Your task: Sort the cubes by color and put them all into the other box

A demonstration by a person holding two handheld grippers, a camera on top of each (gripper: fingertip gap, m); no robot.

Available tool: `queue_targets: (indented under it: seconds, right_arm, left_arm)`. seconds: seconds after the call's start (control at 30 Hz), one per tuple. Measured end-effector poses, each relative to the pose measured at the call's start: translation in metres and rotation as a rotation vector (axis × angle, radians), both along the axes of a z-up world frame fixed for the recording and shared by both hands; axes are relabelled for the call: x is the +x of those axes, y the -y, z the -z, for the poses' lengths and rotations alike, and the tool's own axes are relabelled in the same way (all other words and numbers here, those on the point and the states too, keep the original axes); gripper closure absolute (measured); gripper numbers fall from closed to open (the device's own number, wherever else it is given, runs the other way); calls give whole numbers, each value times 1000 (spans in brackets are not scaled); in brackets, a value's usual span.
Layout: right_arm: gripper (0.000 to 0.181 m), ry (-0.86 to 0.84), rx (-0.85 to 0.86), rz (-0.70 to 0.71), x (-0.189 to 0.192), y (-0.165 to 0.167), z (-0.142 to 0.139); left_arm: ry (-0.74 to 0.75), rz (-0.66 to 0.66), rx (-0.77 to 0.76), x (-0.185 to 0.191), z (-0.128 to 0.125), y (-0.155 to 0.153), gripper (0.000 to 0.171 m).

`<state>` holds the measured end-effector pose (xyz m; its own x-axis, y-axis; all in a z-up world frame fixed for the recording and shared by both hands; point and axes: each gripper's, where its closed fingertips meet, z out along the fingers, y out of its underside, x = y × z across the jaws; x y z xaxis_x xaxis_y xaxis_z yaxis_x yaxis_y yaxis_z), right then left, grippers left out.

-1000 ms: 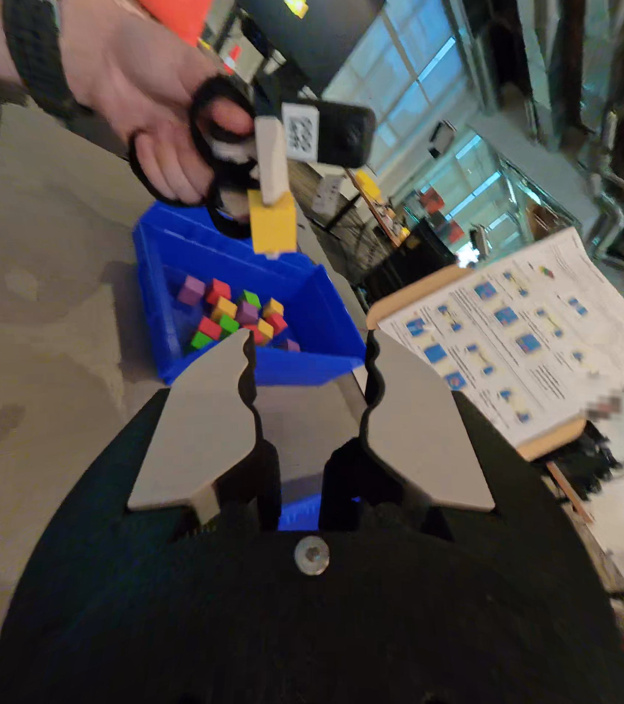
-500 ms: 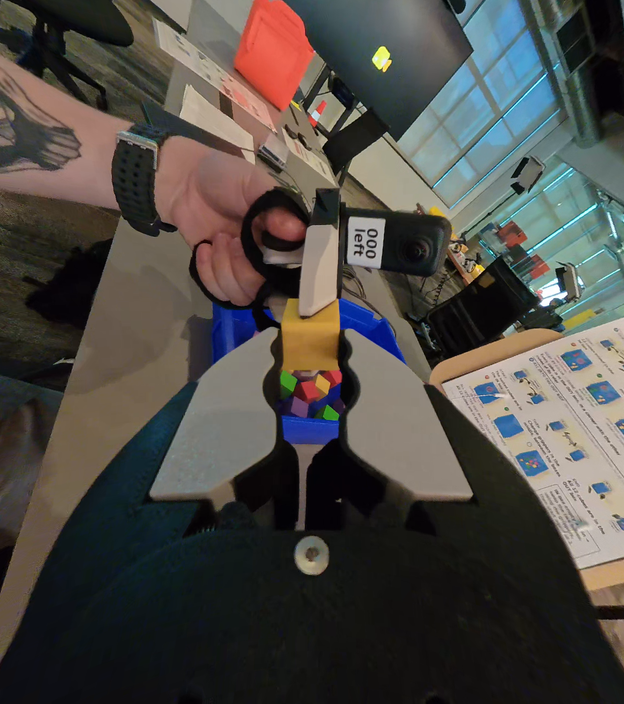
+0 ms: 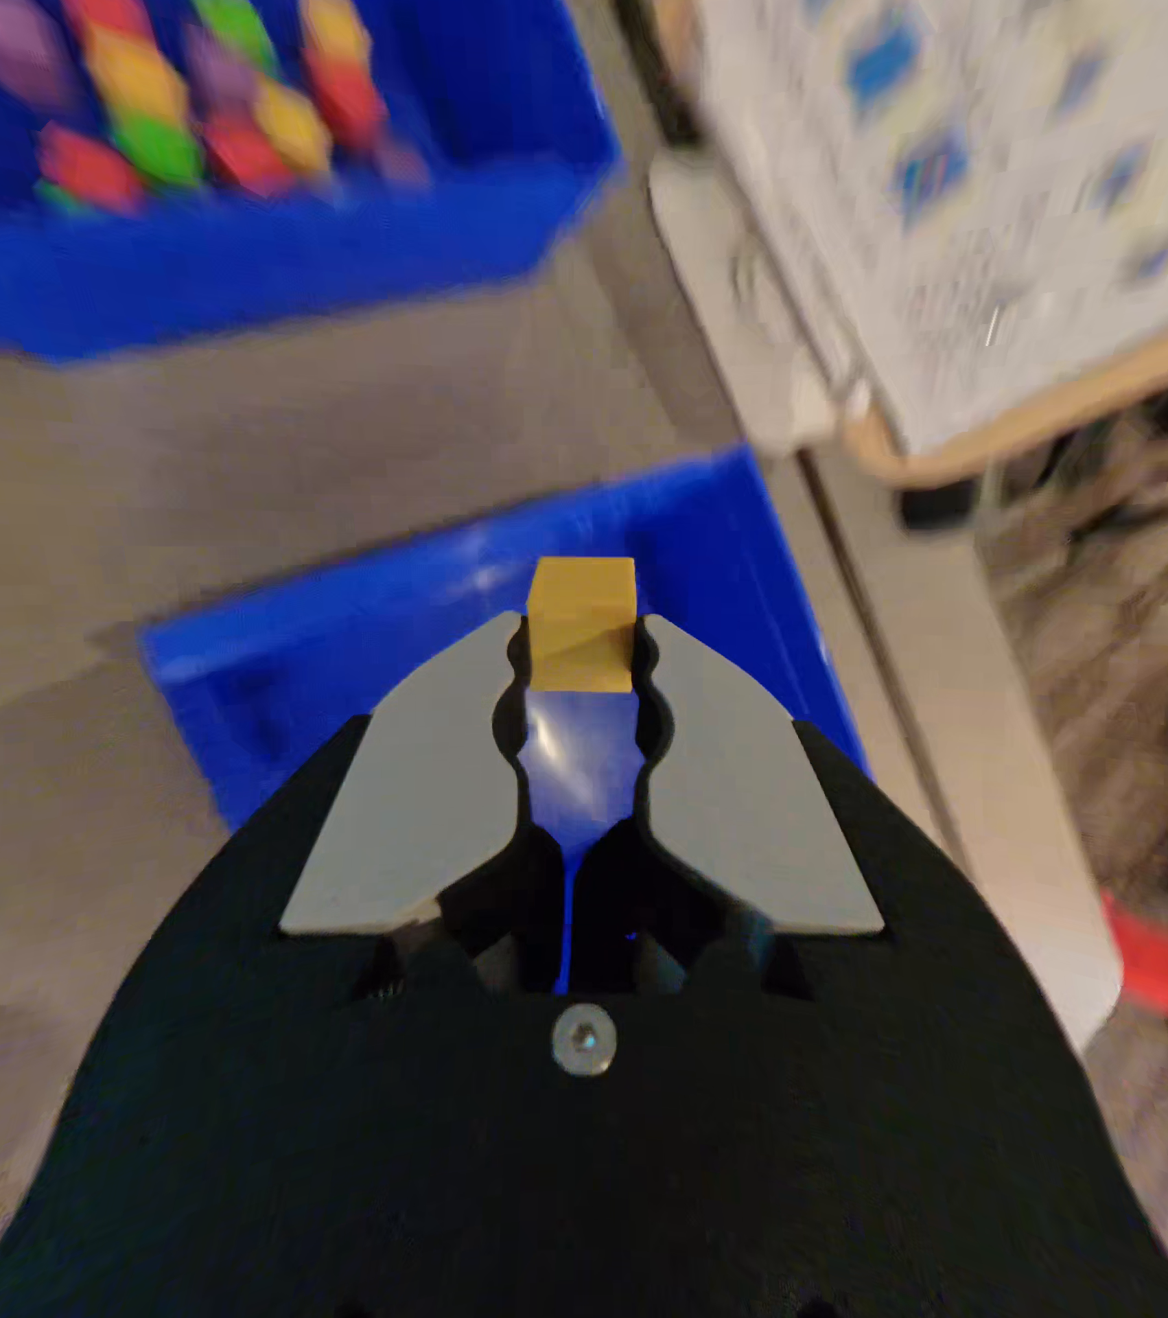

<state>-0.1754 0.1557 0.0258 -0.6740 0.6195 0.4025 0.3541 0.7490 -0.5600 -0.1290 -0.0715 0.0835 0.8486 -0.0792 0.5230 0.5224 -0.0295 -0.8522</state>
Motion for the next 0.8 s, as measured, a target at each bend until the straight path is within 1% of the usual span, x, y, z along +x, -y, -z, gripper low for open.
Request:
queue_targets:
  seconds: [0.07,0.13,0.2,0.27,0.33,0.47,0.67,0.8]
  right_arm:
    - [154,188,62,156,-27,-49,32]
    - [154,346,44,334,-48,-83,62]
    - [154,450,6,483,-62,-101,87]
    - [154,489,-14,586,-73,-112,105]
    - [154,516,-24,638,-80,-118,119]
    - [154,568,18,701,-83,-135,140]
    - [154,610,32,751,-85,-144,158]
    - [154,623,39,779,-86,-144,167]
  left_arm:
    - [-12,-31,-5,-1,1,7,130]
    - [-17,-62,-10,-6,-1,12,130]
    - [-25,-69,-19,-7,-2,16,131]
    - [-29,-77,-32,-8,-1,20,131]
    - [-27,-78,-41,-9,0,24,132]
    - [-6,-88,-20,-16,2,34,134]
    - [0,-87,-21,-25,5,39,135]
    - [-9,-129,-44,-33,10,39,135]
